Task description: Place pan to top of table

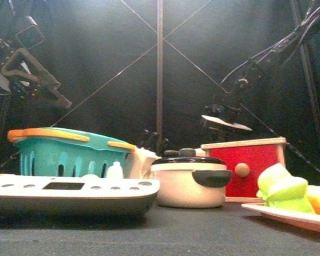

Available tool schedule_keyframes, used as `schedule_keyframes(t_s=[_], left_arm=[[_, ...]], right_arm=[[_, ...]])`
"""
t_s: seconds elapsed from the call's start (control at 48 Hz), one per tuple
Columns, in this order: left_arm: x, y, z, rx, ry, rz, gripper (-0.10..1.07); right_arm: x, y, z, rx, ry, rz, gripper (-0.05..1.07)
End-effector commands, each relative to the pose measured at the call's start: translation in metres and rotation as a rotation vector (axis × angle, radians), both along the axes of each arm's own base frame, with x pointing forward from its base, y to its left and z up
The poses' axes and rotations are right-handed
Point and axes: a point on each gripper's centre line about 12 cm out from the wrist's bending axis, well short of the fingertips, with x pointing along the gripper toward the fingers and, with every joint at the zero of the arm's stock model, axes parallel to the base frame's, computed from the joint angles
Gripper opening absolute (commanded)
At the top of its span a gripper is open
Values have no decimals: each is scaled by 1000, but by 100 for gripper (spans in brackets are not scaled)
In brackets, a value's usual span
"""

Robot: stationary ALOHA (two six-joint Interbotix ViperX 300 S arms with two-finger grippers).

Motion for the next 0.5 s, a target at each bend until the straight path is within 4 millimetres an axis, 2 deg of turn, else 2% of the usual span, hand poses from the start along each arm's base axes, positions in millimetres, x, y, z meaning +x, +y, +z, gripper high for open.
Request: schedule_keyframes(t_s=[0.0, 0.208, 0.479], left_arm=[[2, 0, 4, 0, -11, -1, 103], [1, 1, 3, 2, 3, 8, 103], [1, 1, 3, 2, 3, 8, 103]], right_arm=[[0, -11, 8, -28, -38, -11, 26], [7, -17, -14, -3, -21, 2, 26], [11, -18, -33, 30, 2, 3, 26]])
